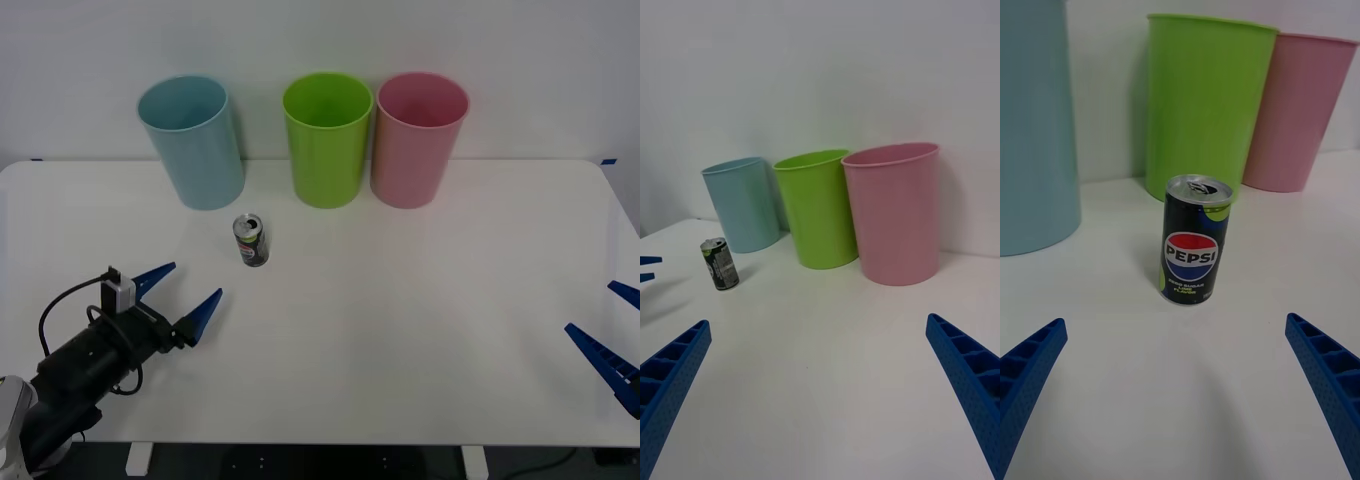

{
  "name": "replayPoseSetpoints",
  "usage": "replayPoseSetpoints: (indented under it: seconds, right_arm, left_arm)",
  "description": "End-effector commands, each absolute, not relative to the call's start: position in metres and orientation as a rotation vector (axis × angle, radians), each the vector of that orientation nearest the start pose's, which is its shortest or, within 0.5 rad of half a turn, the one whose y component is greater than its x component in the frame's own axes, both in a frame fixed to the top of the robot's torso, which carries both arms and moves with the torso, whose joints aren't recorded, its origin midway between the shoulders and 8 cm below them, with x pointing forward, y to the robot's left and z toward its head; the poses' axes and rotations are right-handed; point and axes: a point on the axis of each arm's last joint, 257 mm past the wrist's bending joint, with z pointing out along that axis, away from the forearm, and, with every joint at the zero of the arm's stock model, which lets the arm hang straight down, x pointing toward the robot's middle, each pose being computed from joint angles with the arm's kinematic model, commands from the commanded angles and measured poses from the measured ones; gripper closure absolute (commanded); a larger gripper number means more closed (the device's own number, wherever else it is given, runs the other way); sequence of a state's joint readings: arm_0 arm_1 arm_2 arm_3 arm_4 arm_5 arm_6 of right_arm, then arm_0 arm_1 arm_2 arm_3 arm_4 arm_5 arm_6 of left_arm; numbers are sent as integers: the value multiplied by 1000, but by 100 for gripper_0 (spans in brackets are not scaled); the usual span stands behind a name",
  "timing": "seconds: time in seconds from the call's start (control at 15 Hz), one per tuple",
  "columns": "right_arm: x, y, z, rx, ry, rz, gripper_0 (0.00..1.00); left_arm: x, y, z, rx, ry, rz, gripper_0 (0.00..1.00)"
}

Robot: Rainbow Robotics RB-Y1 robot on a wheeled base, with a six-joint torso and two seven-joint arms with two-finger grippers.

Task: Grasp the object on the table and drop it into the matching bin: aluminum can to the light blue bin, PET bottle to the pink bin.

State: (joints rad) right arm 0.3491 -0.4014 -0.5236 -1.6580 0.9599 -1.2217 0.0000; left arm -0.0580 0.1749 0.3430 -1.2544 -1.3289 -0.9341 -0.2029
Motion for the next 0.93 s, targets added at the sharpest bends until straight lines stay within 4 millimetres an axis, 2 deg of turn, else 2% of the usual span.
replayPoseSetpoints:
  seconds: [0.07,0.47,0.67,0.93]
  right_arm:
    - [342,-330,-169,-465,1441,567,0]
    - [342,-330,-169,-465,1441,567,0]
    - [342,-330,-169,-465,1441,567,0]
    - [342,-330,-169,-465,1441,567,0]
  left_arm:
    - [502,227,-284,437,1579,-451,0]
    - [529,207,-291,410,1594,-477,0]
    - [540,188,-292,381,1595,-470,0]
    - [553,176,-287,359,1593,-449,0]
